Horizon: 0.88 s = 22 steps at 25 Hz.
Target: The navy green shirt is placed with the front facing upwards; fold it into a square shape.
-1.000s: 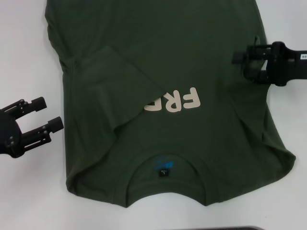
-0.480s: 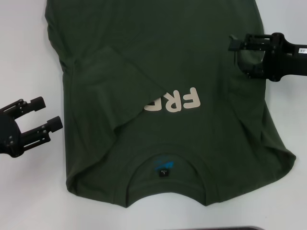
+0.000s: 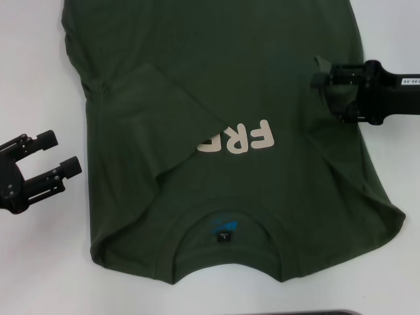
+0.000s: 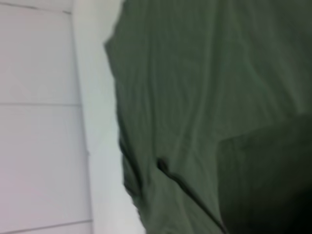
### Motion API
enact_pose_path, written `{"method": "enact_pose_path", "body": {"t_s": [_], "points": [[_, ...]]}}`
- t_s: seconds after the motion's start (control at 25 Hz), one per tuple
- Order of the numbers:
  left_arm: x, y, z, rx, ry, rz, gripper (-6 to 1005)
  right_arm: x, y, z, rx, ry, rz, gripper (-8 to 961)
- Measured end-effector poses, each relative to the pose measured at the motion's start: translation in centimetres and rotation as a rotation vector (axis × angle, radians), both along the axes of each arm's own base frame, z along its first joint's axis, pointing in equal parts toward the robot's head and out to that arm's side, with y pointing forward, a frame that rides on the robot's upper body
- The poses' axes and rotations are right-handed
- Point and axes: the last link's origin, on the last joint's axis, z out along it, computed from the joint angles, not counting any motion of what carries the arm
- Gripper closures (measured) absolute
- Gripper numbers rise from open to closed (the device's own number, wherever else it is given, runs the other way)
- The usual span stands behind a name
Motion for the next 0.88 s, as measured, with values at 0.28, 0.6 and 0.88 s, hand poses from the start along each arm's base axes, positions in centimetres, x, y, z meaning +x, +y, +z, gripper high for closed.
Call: {"method": "enact_pose_path", "body": {"t_s": [0.28, 0.6, 0.88], "points": [[0.0, 0.0, 0.0, -0.001, -0.002, 0.001, 227, -0.7, 0.3, 0.6, -0.042, -0.041, 0.048, 237], [0.0, 0.0, -0.1, -0.002, -0.003, 0.000, 227, -2.8, 1.9, 4.2, -0.044, -0.076, 0.068, 220], [0.0, -0.2, 0.0, -0.002, -0.007, 0.001, 227, -3.7, 2.6, 5.0, -0.110, -0.141, 0.074, 222]]}}
